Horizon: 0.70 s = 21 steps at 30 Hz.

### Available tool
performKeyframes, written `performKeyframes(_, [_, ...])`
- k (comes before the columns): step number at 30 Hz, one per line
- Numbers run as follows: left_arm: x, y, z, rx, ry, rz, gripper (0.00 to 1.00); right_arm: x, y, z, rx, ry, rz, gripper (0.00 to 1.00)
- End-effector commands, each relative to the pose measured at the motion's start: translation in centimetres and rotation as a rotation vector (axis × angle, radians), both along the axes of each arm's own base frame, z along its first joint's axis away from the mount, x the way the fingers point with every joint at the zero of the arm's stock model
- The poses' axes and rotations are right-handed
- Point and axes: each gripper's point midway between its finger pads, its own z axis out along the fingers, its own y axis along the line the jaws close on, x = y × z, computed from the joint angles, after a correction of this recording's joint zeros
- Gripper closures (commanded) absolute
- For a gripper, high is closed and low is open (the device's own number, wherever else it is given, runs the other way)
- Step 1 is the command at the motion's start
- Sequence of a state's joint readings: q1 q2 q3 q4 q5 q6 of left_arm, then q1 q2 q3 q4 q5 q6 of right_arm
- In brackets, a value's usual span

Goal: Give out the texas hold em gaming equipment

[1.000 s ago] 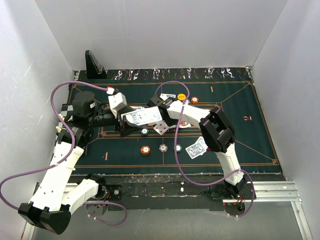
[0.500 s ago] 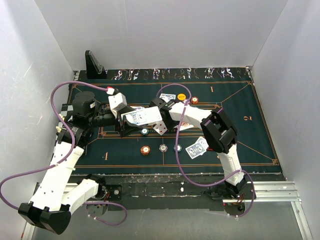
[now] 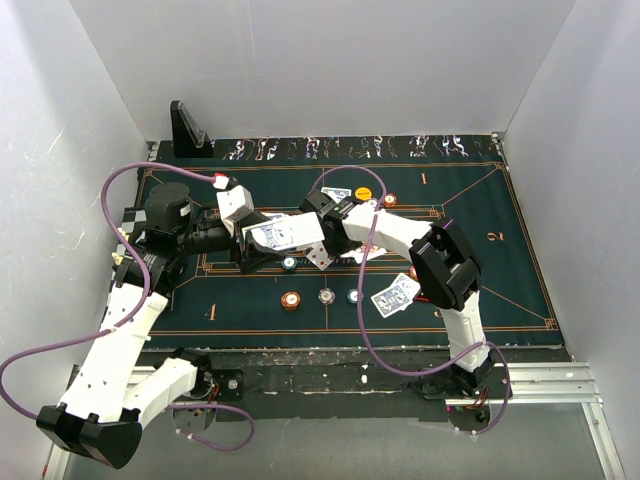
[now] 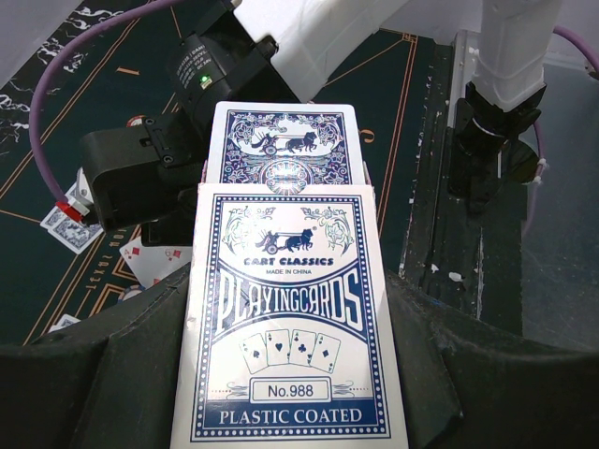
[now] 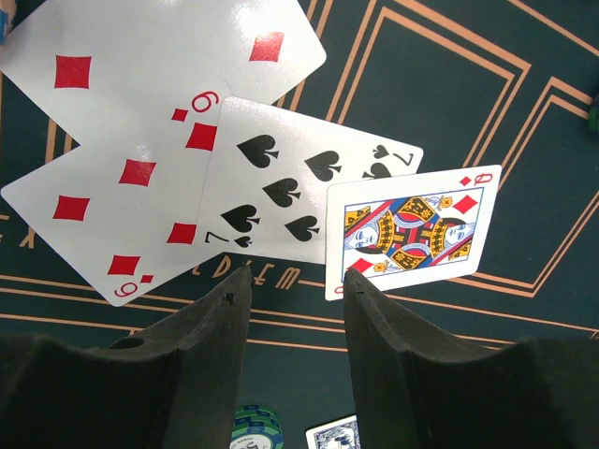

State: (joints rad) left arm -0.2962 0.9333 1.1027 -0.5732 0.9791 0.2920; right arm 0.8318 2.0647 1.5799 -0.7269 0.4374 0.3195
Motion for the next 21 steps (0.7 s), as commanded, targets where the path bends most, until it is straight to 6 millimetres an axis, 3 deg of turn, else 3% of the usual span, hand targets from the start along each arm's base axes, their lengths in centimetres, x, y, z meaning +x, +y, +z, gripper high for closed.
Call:
performKeyframes(1, [0.0,0.2,1.2,-0.015,-0.056,0.006,0.88,1.4,-0.2,4.0,0.1,-0.06,-0.06,0.48])
performKeyframes(9, [0.0,0.1,0.9,-0.018,-0.051,-0.001,0.88,1.4,-1.4,6.0,0.19,-0.058,-0.103,0.48])
performKeyframes(14, [-0.1,0.1,1.1,-0.02,-0.061,-0.003,0.88,0.9,-2.5,5.4,0.202,-0.037,-0.141,0.43])
performKeyframes(21, [-0.4,0.1,0.8,-0.018,-0.061,-0.01,0.89,1.3,-6.1,4.1,0.324,0.034,-0.275,0.28])
